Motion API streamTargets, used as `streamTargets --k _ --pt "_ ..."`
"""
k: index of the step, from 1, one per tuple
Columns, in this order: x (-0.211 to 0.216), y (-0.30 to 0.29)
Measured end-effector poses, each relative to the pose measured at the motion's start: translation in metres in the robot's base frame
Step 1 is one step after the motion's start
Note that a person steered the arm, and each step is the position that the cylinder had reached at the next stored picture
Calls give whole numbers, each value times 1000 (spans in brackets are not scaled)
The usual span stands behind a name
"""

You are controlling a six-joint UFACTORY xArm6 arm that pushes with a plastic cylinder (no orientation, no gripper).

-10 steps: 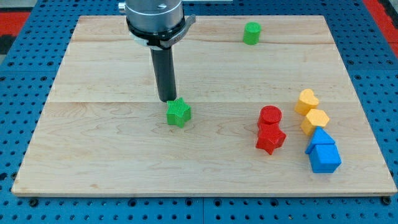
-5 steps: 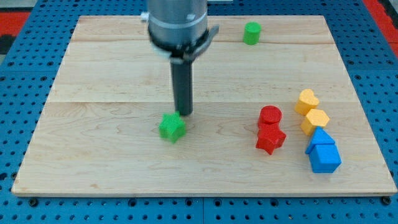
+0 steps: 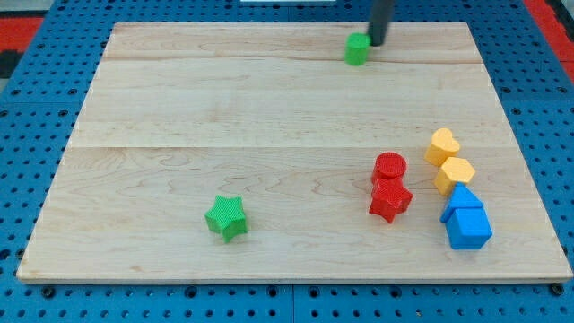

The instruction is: Place the green circle diagonally to the green star

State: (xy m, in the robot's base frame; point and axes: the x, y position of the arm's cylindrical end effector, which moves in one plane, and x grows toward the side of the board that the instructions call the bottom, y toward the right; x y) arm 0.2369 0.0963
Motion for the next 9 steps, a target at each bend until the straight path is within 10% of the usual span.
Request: streamTargets --k 2,9 --pt "128 -105" --pt "142 -183"
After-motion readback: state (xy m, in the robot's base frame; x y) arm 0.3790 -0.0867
